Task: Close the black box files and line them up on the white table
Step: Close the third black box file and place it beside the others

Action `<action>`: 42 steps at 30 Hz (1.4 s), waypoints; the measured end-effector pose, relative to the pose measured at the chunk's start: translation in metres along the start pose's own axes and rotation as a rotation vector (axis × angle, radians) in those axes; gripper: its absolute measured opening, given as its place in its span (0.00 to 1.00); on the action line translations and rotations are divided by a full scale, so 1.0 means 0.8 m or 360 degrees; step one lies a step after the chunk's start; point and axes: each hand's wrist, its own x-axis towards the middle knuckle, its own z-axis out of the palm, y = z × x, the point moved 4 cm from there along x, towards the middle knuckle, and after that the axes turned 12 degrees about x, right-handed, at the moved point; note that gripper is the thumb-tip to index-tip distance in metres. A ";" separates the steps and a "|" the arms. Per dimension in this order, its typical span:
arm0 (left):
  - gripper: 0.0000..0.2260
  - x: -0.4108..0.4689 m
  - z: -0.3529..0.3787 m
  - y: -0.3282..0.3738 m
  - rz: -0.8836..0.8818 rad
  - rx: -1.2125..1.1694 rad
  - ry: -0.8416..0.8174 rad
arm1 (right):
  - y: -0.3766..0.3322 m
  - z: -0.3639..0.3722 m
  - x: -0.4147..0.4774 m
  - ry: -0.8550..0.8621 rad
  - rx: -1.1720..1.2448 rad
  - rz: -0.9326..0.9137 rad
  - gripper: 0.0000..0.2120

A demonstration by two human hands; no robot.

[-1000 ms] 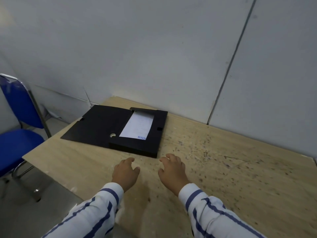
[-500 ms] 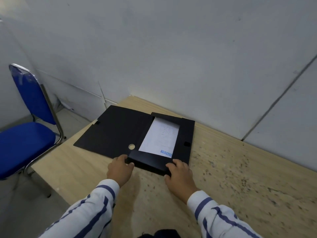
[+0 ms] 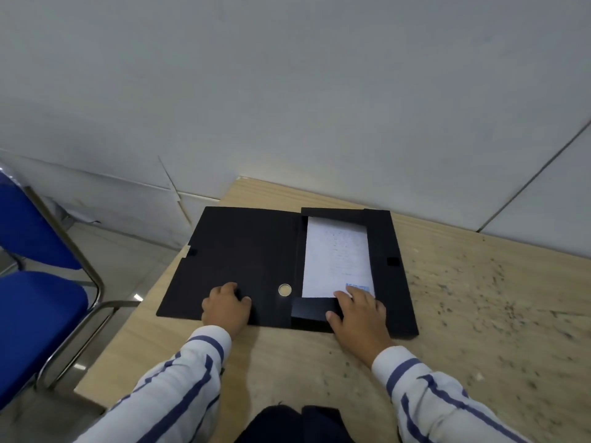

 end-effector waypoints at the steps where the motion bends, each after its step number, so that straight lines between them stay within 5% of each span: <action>1: 0.22 0.005 -0.004 -0.006 -0.0004 0.0018 0.0004 | -0.012 0.008 0.000 -0.0018 0.0001 -0.0026 0.23; 12: 0.29 0.045 -0.038 -0.079 -0.0456 -0.0093 0.0103 | -0.051 0.050 0.014 -0.0102 -0.0009 -0.0034 0.22; 22: 0.24 0.072 -0.064 -0.100 -0.0605 0.0035 0.0068 | -0.052 0.055 0.017 -0.0085 -0.0034 0.0002 0.22; 32: 0.12 0.093 -0.084 -0.105 -0.0434 -0.0338 -0.0267 | -0.054 0.054 0.018 -0.0082 -0.0028 -0.0008 0.21; 42: 0.21 0.071 -0.066 -0.053 -0.0221 -0.0882 -0.0422 | -0.051 0.053 0.017 -0.0066 0.0000 -0.0017 0.22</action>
